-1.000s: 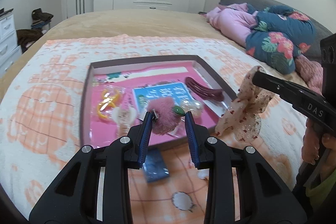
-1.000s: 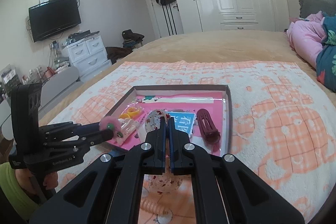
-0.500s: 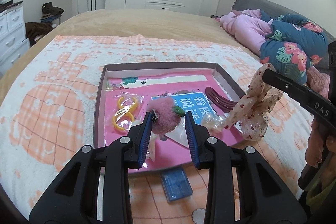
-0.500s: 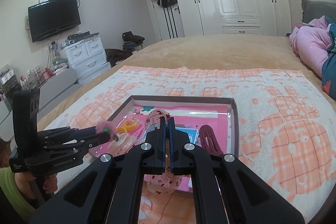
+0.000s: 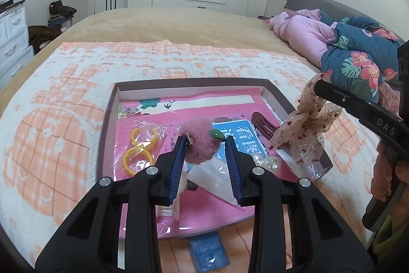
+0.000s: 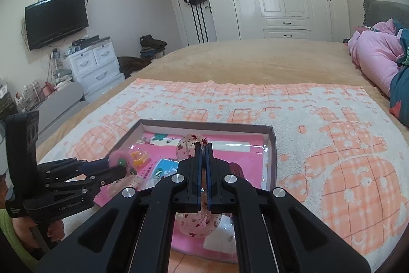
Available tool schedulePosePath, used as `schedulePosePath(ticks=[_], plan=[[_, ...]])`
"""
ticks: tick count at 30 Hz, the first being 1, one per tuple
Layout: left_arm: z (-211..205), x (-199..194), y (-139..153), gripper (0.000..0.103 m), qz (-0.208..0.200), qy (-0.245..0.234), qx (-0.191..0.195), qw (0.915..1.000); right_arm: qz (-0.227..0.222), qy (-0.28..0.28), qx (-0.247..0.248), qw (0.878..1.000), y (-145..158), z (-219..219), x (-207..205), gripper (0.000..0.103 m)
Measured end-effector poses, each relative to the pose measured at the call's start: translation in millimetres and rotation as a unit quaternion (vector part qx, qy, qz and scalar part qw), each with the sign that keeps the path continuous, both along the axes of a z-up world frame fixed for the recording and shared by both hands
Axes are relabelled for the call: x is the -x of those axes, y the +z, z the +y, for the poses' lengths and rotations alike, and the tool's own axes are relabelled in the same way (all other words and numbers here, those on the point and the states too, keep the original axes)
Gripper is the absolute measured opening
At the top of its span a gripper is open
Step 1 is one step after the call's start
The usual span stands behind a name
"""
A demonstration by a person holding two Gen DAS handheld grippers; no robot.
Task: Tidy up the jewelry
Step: 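Carry the pompom with the left tool while the right carries the bow into the box, then open the left tool over the box while the right releases the bow there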
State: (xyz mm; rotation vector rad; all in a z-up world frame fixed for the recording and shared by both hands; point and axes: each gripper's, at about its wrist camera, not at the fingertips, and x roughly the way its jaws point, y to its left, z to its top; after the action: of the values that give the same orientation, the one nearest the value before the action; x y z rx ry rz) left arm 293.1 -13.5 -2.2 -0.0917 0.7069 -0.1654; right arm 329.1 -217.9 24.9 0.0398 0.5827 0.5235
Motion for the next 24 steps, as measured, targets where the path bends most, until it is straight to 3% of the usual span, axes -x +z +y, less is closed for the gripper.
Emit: schedulePosePath(ticks=[11,16,24], plan=[[-5.8,-16.3,-19.1,0.025,0.022,0.006,-0.001,0.9997,0.052,-0.003,0.026,0.998,-38.3,6.2,-23.9,0.006],[-6.6,-13.7,-23.1,0.026,0.026,0.006,-0.003,0.9996,0.054,-0.004,0.018,0.998,-38.8,4.8,-20.8,0.026],[-5.5,-0.7,-15.3,0.046,0.009,0.009,-0.012,0.9998,0.045,-0.005,0.008,0.999,-30.6,-0.2,-4.6,0.043]])
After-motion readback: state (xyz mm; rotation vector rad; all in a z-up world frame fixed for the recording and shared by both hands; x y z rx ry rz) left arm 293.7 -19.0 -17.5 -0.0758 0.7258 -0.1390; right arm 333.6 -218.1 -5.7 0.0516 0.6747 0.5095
